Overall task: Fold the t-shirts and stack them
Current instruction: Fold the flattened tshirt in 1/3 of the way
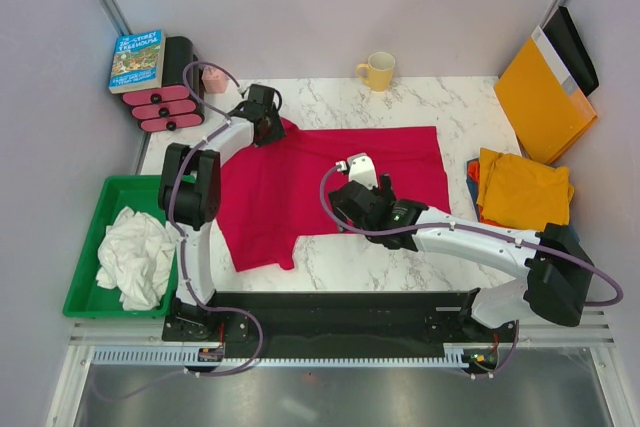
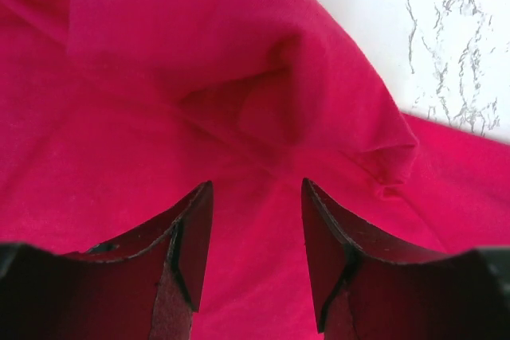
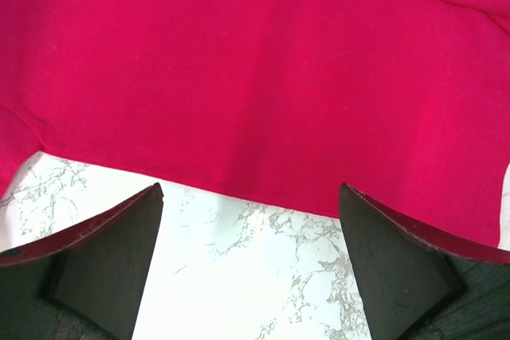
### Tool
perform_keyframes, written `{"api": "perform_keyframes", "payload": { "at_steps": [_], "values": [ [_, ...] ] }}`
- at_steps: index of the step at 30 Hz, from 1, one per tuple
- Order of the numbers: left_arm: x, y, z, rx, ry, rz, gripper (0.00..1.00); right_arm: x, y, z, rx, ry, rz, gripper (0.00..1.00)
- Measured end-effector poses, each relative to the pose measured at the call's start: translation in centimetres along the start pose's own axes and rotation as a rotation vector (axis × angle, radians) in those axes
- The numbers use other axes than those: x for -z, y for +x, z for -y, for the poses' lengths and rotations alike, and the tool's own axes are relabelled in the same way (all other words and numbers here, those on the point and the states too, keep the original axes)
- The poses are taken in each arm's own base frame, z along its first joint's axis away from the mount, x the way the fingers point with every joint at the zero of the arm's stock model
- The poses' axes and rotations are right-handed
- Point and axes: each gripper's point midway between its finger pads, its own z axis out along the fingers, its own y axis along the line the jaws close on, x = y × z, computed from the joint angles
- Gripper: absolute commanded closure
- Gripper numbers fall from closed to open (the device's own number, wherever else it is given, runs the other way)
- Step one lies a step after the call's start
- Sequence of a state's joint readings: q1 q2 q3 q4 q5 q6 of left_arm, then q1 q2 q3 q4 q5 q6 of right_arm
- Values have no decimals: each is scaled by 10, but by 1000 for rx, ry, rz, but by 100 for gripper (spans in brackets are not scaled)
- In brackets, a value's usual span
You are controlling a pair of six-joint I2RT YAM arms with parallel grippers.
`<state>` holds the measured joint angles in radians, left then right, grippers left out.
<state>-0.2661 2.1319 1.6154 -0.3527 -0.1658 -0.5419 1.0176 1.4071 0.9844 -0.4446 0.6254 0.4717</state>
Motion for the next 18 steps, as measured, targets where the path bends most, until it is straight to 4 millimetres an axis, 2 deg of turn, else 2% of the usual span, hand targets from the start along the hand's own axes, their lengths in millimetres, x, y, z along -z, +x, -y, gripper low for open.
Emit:
{"api": "perform_keyframes", "payload": {
  "at_steps": [10,18],
  "values": [
    [-1,-4,-2,5,-8,21,48,0,-1,-2,-10,-7,2,2],
    [-15,-27,8,17,8,57,51,0,0,-2,-13,-7,1,2]
  ]
}}
